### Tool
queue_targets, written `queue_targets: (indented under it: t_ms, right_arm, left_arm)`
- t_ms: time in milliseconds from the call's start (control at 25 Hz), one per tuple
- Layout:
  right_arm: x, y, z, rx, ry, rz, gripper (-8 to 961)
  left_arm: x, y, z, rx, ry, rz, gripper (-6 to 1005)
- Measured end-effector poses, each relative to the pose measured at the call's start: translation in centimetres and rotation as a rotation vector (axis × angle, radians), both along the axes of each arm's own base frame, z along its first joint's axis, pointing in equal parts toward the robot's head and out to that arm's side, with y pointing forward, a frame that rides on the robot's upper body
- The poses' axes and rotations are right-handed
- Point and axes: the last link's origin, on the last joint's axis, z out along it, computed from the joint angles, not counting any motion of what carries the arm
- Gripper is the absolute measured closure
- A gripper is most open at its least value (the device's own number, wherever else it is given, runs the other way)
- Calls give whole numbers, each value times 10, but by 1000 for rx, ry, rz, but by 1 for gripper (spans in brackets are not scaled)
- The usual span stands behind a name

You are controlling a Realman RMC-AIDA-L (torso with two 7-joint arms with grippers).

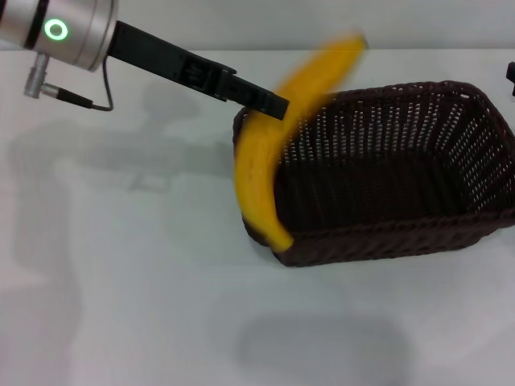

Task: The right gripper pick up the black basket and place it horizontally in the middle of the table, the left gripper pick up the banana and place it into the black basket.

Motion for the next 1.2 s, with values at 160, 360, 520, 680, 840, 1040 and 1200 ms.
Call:
queue_targets:
  t_ms: [160, 360, 520, 680, 840, 1040, 1200]
  right_arm:
    - [-1, -2, 0, -3, 5, 9, 154]
    - [2, -7, 0, -3, 15, 14, 154]
    - [1, -11, 2, 2, 28, 31, 155]
    - [3, -16, 6, 15, 38, 42, 155]
    - [4, -19, 7, 19, 37, 46, 155]
    - [6, -23, 8, 20, 37, 45, 155]
    - [9, -30, 9, 28, 51, 54, 156]
  left_arm:
    - [2, 0, -4, 11, -4, -54, 428]
    - [1, -1, 2, 66, -55, -147, 193]
    - [-10, -7, 19, 181, -121, -220, 158]
    - [-41, -18, 36, 355, -187, -250, 123]
    - [-74, -33, 50, 520, -247, -257, 123]
    - [-127, -71, 71, 786, -300, -282, 123]
    - [-164, -102, 76, 982, -308, -310, 123]
